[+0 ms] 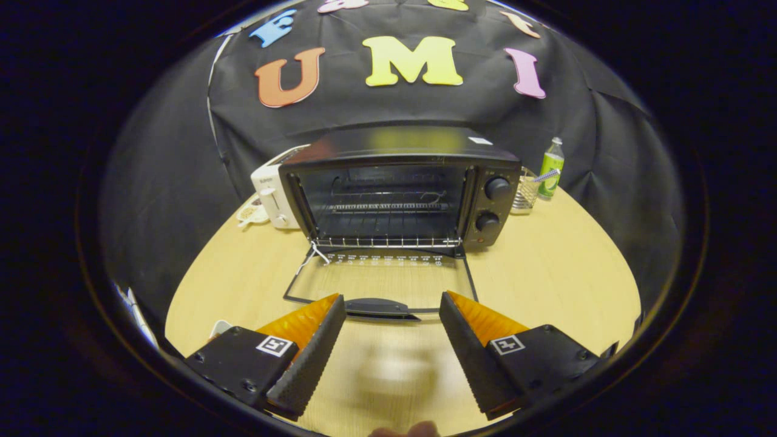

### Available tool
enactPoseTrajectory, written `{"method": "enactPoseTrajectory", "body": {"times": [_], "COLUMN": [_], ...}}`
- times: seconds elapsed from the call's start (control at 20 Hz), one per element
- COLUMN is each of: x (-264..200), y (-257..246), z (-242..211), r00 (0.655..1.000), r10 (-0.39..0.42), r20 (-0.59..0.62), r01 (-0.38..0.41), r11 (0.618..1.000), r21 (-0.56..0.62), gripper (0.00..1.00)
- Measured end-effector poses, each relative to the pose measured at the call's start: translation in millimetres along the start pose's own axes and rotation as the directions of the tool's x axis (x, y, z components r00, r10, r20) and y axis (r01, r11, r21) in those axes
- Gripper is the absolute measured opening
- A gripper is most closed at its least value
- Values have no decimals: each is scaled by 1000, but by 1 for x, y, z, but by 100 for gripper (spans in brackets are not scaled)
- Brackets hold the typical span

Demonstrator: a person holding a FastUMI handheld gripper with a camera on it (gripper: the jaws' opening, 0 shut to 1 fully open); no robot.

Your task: Open the toaster oven, put the food inside, and close the toaster oven door.

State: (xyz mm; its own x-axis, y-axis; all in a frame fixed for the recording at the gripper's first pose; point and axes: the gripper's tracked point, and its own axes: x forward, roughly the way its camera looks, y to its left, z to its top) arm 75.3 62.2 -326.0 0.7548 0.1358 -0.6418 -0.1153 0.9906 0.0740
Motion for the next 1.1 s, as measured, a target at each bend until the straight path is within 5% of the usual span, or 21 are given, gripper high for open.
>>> {"method": "enactPoseTrajectory", "body": {"times": [0.3, 0.55, 0.8, 1.1], "x": [-57, -76, -87, -74], "y": [19, 40, 107, 165], "z": [5, -23, -64, -107], "r00": [978, 941, 827, 705], "r10": [198, 300, 486, 595], "r20": [-58, -158, -280, -386], "r01": [-198, -280, -414, -399], "r11": [980, 950, 866, 783], "r21": [14, 135, 279, 477], "gripper": [100, 100, 100, 93]}}
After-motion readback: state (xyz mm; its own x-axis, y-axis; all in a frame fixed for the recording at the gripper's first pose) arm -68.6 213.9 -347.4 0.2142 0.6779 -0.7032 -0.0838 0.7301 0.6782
